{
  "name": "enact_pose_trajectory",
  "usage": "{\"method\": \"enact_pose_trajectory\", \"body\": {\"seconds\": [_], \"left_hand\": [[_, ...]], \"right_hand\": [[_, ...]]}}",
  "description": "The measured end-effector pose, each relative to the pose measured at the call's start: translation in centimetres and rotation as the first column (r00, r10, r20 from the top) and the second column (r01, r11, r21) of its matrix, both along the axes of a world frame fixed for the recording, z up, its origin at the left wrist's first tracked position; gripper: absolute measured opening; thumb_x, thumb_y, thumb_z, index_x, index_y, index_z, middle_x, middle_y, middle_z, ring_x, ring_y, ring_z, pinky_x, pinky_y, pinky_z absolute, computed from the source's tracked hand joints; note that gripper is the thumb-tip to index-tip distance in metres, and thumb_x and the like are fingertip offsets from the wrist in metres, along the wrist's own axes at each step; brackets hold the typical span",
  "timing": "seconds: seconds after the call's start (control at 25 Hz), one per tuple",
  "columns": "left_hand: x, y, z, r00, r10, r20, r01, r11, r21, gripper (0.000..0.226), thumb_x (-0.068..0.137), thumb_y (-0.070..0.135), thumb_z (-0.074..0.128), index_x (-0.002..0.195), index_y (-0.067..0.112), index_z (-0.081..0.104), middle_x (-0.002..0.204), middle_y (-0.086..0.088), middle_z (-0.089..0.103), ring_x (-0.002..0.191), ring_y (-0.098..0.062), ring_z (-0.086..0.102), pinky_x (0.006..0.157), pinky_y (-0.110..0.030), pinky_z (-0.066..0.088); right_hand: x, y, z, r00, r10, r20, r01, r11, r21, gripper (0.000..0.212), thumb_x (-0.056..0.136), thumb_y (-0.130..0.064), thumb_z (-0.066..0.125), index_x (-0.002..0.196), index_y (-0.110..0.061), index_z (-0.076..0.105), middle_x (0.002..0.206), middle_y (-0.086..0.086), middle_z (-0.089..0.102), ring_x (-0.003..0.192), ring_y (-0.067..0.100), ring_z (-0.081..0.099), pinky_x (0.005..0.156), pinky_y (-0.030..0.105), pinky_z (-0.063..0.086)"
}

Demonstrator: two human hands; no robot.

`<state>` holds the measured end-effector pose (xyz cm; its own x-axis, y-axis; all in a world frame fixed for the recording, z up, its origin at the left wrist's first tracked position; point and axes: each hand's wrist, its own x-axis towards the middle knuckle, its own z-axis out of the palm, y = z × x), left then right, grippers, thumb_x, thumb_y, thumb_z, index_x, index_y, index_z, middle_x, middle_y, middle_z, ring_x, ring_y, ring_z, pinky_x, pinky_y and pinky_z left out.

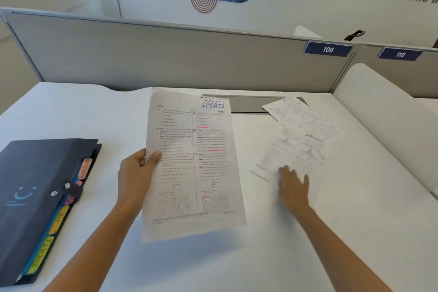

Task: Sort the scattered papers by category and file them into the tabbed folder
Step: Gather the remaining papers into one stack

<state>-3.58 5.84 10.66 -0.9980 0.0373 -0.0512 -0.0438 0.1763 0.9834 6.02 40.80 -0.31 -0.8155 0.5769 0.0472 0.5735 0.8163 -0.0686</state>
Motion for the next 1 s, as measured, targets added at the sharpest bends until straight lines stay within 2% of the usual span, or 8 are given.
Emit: {"method": "enact_pose_trajectory", "body": {"seconds": [0.04,0.16,0.24,0.36,0.52,0.68,0.8,1.0], "left_hand": [[-0.2,0.0,-0.2,1.0,0.008,0.019,-0.008,1.0,0.021,0.01,0.091,0.031,0.06,0.092,0.028,0.07,0.081,0.0,0.076,0.075,-0.024,0.073,0.071,-0.045,0.059],[-0.7,0.8,-1.0,0.996,0.003,0.09,-0.006,1.0,0.03,0.009,0.091,0.029,0.061,0.089,0.03,0.069,0.082,0.001,0.076,0.075,-0.024,0.073,0.073,-0.044,0.059],[-0.8,1.2,-1.5,0.991,-0.016,0.136,0.011,0.999,0.035,0.009,0.09,0.028,0.061,0.086,0.031,0.068,0.078,0.003,0.076,0.074,-0.023,0.073,0.073,-0.043,0.058],[-1.0,1.2,-2.3,0.983,-0.042,0.181,0.036,0.999,0.032,0.009,0.09,0.028,0.062,0.093,0.028,0.07,0.081,0.002,0.076,0.074,-0.023,0.073,0.074,-0.044,0.058],[-0.8,1.4,-3.5,0.972,-0.068,0.224,0.063,0.998,0.029,0.009,0.09,0.028,0.061,0.094,0.029,0.07,0.079,0.003,0.076,0.074,-0.023,0.073,0.073,-0.043,0.058],[-0.6,1.7,-4.4,0.969,-0.075,0.236,0.075,0.997,0.01,0.008,0.09,0.028,0.061,0.089,0.03,0.069,0.08,0.001,0.076,0.075,-0.026,0.073,0.076,-0.045,0.058],[-0.1,1.9,-5.0,0.965,-0.078,0.249,0.079,0.997,0.009,0.008,0.09,0.028,0.061,0.09,0.029,0.069,0.08,0.0,0.076,0.074,-0.025,0.073,0.074,-0.045,0.058],[0.3,1.8,-6.1,0.948,-0.031,0.317,0.013,0.998,0.061,0.015,0.09,0.025,0.062,0.102,0.019,0.07,0.089,-0.004,0.075,0.078,-0.026,0.072,0.076,-0.043,0.057]], "right_hand": [[0.4,-1.9,0.0,0.993,0.094,-0.066,-0.092,0.995,0.036,0.047,0.087,0.001,0.039,0.132,-0.01,0.051,0.14,0.006,0.052,0.129,0.02,0.05,0.113,0.059,0.019],[0.9,-6.1,1.2,0.965,0.254,-0.066,-0.262,0.946,-0.189,0.05,0.087,-0.007,0.026,0.13,-0.017,0.05,0.119,-0.004,0.063,0.124,0.013,0.051,0.116,0.043,-0.002],[0.0,-6.2,2.0,0.949,0.202,-0.241,-0.269,0.92,-0.285,0.037,0.094,-0.011,0.029,0.118,-0.016,0.057,0.096,-0.003,0.068,0.104,0.019,0.061,0.114,0.039,0.014],[-2.2,-2.0,2.3,0.931,0.046,-0.363,-0.181,0.92,-0.348,0.028,0.092,-0.006,0.046,0.118,-0.008,0.057,0.11,0.01,0.066,0.108,0.029,0.057,0.097,0.034,0.036],[-6.1,6.2,3.0,0.997,-0.002,-0.073,-0.016,0.972,-0.236,0.049,0.094,-0.011,0.048,0.138,0.007,0.034,0.145,0.022,0.032,0.137,0.038,0.027,0.108,0.036,0.027],[-7.7,13.4,2.3,0.967,-0.125,0.22,0.165,0.971,-0.171,0.061,0.095,-0.018,0.048,0.145,0.001,0.02,0.156,0.021,0.006,0.145,0.036,0.009,0.115,0.036,0.021],[-6.9,15.5,1.9,0.949,-0.107,0.295,0.137,0.987,-0.082,0.053,0.096,-0.022,0.042,0.139,0.005,0.027,0.148,0.023,0.026,0.14,0.037,0.02,0.112,0.04,0.024],[-2.1,9.6,1.3,0.982,0.146,0.117,-0.15,0.988,0.025,0.042,0.092,-0.012,0.043,0.125,0.015,0.046,0.125,0.033,0.05,0.128,0.05,0.038,0.104,0.053,0.035]]}}
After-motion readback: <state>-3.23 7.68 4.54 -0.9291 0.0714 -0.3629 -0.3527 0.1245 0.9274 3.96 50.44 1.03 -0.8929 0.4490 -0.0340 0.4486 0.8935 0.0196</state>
